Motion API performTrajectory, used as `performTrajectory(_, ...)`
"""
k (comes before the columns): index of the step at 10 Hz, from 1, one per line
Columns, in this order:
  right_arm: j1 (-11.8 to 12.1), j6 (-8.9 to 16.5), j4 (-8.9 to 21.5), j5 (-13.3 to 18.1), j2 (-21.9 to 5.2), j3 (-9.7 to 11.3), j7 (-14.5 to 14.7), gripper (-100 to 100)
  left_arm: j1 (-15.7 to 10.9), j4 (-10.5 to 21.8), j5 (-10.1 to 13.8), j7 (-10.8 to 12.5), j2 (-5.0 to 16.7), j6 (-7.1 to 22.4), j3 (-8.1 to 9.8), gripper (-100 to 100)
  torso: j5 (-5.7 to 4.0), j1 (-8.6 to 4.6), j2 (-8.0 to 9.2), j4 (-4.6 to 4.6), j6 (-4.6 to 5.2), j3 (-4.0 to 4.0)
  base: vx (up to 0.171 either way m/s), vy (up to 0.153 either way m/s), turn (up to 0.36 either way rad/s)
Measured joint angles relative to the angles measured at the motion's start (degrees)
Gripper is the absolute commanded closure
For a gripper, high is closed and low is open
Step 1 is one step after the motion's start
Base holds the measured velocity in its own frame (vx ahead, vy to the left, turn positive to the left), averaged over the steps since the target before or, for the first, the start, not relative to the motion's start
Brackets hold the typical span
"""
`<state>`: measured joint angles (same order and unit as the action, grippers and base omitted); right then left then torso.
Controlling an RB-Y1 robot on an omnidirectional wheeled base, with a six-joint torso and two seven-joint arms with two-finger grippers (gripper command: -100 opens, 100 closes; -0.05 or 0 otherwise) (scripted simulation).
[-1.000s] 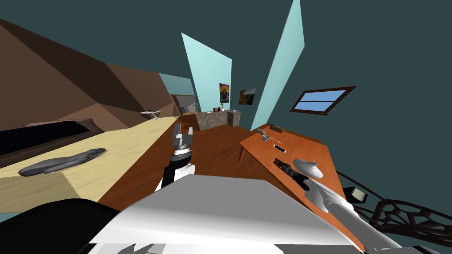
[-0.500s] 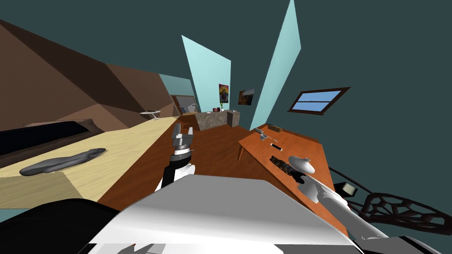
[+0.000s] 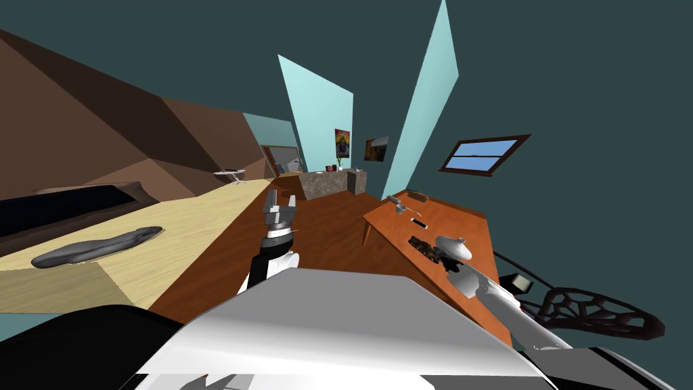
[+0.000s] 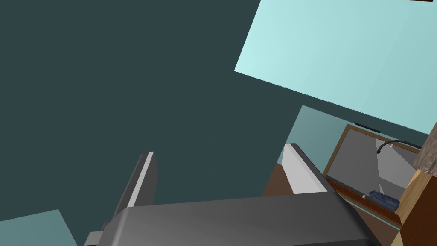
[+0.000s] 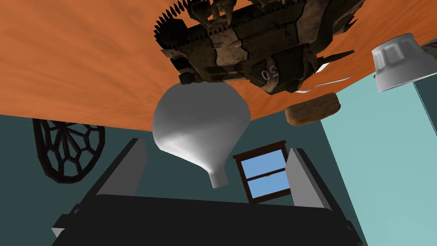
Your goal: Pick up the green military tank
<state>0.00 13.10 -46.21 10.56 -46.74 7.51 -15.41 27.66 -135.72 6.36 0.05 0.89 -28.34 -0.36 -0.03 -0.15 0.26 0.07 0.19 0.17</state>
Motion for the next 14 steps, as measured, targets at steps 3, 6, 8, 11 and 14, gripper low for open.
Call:
performTrajectory(3, -1.25, 3.00, -0.09, -4.81, 0.85, -0.74, -2.72, -100, 0.00, 0.00, 0.00, 0.00, 0.00, 0.00, 0.00, 0, 0.00, 0.01, -0.01, 0.00, 0.00, -0.01, -0.050, -0.049, -0.001)
performTrajectory(6, -2.47, 6.00, -0.16, -9.82, 1.61, -1.33, -5.33, -100, 0.00, 0.00, 0.00, 0.00, 0.00, 0.00, 0.00, 0, -0.01, -0.02, -0.01, 0.00, 0.00, 0.00, -0.051, -0.057, 0.003)
performTrajectory(8, -3.20, 7.72, -0.15, -13.10, 2.18, -1.79, -6.89, -100, 0.00, 0.00, 0.00, 0.00, 0.00, 0.00, 0.00, 0, 0.00, -0.04, -0.08, -0.02, -0.01, -0.05, -0.046, -0.080, 0.008)
performTrajectory(11, -4.23, 10.33, 0.03, -17.92, 3.12, -2.51, -9.40, -100, 0.00, 0.00, 0.00, 0.00, 0.00, 0.00, 0.00, 0, 0.01, 0.02, -0.11, -0.02, -0.01, -0.06, -0.037, -0.055, 0.008)
performTrajectory(14, -5.74, 12.64, 0.90, -22.71, 4.11, -3.03, -11.64, -100, 0.00, 0.00, 0.00, 0.00, 0.00, 0.00, 0.00, 0, 0.00, -0.05, -0.07, -0.02, -0.01, -0.04, -0.044, -0.067, 0.013)
